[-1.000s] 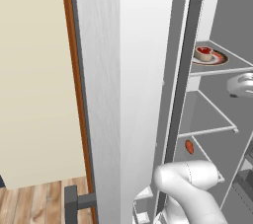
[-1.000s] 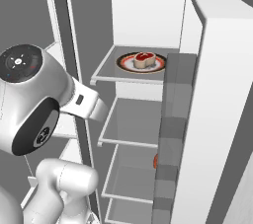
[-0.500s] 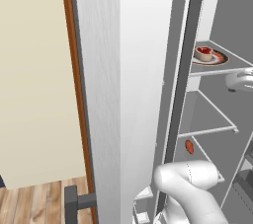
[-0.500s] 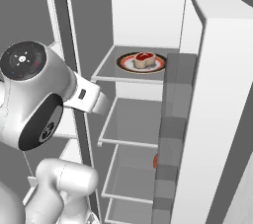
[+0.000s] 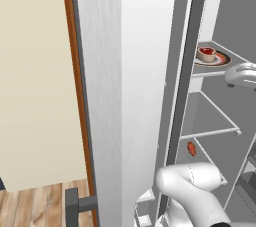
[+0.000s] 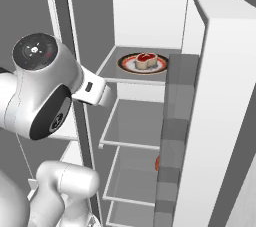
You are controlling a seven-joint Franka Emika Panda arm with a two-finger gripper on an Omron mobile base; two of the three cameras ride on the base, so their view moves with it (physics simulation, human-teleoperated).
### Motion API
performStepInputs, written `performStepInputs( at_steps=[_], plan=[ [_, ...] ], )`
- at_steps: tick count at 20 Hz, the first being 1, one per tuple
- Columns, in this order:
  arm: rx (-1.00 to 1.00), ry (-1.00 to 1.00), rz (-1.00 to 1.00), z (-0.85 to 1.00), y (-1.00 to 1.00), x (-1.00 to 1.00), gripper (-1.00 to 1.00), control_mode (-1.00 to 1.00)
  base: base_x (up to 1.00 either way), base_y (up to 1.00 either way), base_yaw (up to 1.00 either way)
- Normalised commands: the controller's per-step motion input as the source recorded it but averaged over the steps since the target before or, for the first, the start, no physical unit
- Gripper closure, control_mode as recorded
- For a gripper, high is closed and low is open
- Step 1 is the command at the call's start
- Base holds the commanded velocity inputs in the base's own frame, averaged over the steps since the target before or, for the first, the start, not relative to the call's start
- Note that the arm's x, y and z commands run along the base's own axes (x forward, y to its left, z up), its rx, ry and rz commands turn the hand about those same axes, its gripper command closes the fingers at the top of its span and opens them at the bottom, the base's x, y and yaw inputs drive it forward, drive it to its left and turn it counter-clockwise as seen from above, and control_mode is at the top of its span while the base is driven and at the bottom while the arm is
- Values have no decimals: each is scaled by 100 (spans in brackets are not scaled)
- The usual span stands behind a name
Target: Retrieve the steak from the fridge and place it on the saucepan with marinade on the stove.
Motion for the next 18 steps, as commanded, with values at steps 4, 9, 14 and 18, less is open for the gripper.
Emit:
performStepInputs(
  at_steps=[4, 9, 14, 18],
  plan=[
    [0, 0, 4, 0, -4, 18, -100, -100, 0, 0, 0],
    [0, -1, 7, 0, -10, 16, -100, -100, 0, 0, 0],
    [0, -2, 8, 0, -6, 15, -100, -100, 0, 0, 0],
    [0, -4, 8, 0, -4, 15, -100, -100, 0, 0, 0]
  ],
)
